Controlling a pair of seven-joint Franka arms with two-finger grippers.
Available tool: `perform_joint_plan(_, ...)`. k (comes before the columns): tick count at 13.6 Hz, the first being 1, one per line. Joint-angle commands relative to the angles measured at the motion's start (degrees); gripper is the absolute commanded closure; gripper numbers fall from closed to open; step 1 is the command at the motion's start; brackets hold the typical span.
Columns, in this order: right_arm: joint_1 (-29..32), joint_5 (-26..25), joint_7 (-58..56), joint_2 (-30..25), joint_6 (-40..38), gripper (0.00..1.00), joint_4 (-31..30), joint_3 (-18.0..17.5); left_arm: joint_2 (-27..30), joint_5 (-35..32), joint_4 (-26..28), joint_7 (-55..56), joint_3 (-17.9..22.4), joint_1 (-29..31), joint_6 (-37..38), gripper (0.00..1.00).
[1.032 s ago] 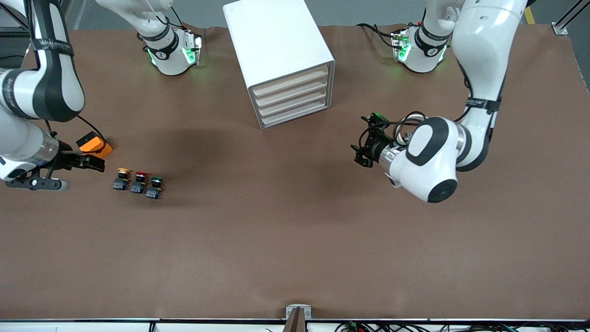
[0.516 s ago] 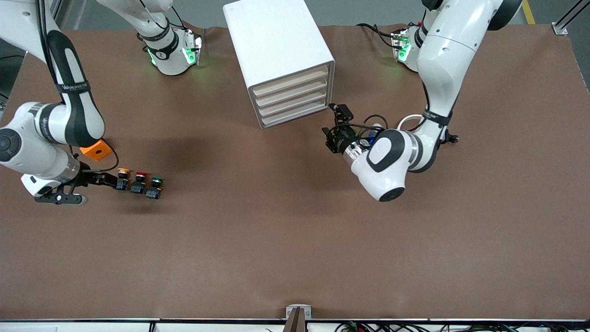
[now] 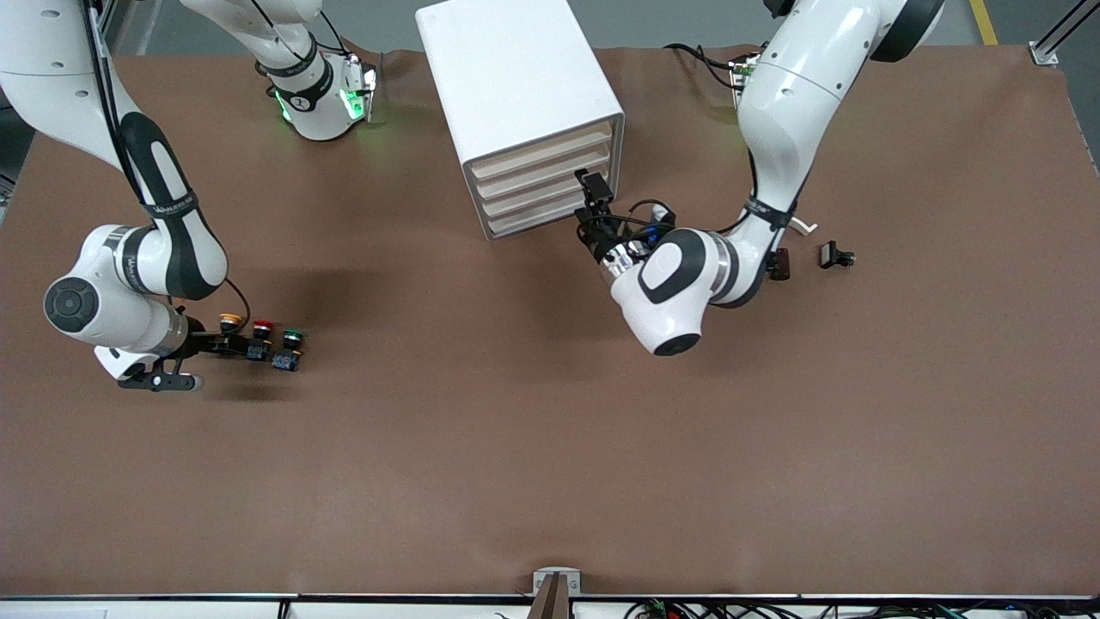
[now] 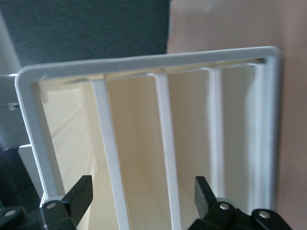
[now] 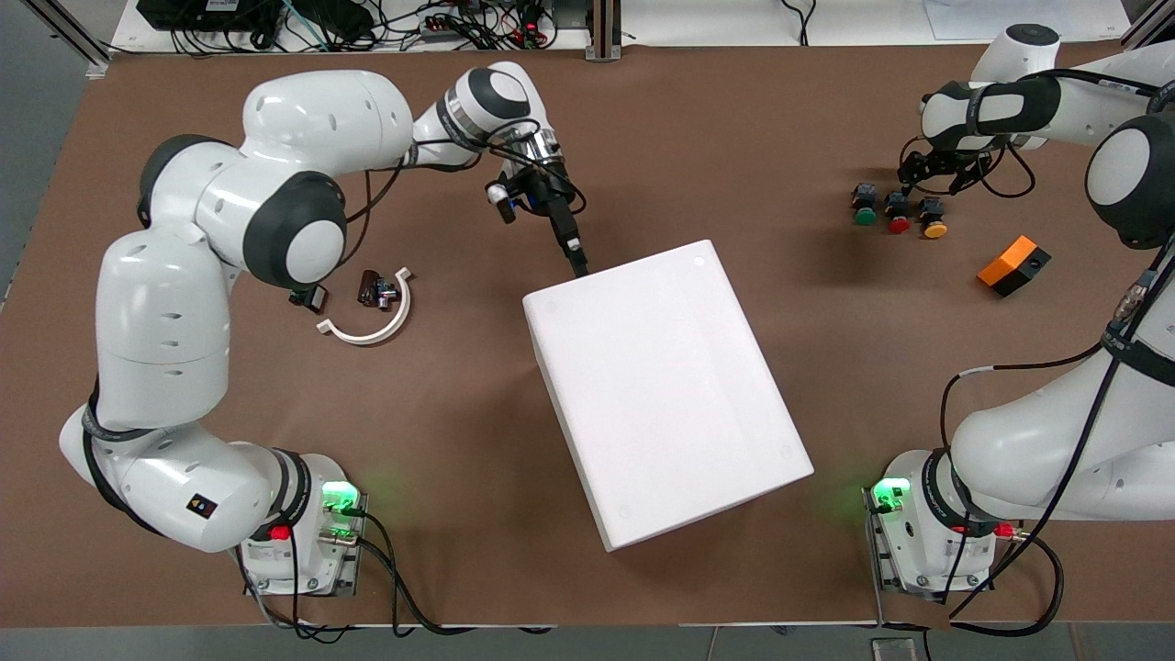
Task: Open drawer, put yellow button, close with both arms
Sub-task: 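Grasp the drawer front with the left gripper while the right gripper lowers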
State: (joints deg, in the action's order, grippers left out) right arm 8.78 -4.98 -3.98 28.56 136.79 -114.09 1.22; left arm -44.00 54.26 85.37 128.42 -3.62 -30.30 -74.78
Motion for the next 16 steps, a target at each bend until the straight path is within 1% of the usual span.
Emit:
perform_joint_plan(1, 2.47, -1.18, -1.64, 0.44, -0.73, 0.00, 0.27, -0.96, -1.61, 2.78, -1.44, 2.80, 0.37, -0.37, 3.76, 0.30)
perform_joint_plan(2, 2.65, -1.18, -2.25, 0.61, -0.64, 0.00, 0.27, -0.96, -1.61, 2.87, -1.44, 2.89, 0.28, -0.89, 4.55, 0.38)
perform_joint_plan(4, 3.26, -1.18, -2.44, 0.70, -0.64, 0.00, 0.36, -0.96, -1.70, 3.13, -1.44, 3.15, 0.37, -2.56, 5.08, 0.40)
perform_joint_plan(5, 3.26, -1.18, -2.44, 0.70, -0.64, 0.00, 0.36, -0.96, -1.70, 3.13, -1.44, 3.59, 0.37, -3.35, 5.26, 0.43)
perform_joint_plan(9, 3.88, -1.18, -2.52, 1.31, -0.56, 0.00, 0.27, -0.96, -1.70, 4.01, -1.52, 4.91, 0.28, -3.71, 6.49, 0.44)
perform_joint_plan(12, 4.23, -1.18, -2.87, 2.11, -0.47, 0.00, 0.18, -1.05, -2.14, 4.98, -1.52, 5.00, 0.37, -4.67, 6.49, 0.58)
perform_joint_plan(14, 4.23, -1.18, -2.88, 2.20, -0.38, 0.00, 0.18, -1.05, -2.31, 5.15, -1.61, 5.00, 0.37, -5.03, 6.49, 0.78)
perform_joint_plan(16, 4.14, -1.18, -2.88, 2.46, -0.47, 0.00, 0.27, -1.05, -2.31, 5.15, -1.61, 5.09, 0.46, -4.77, 6.40, 0.93)
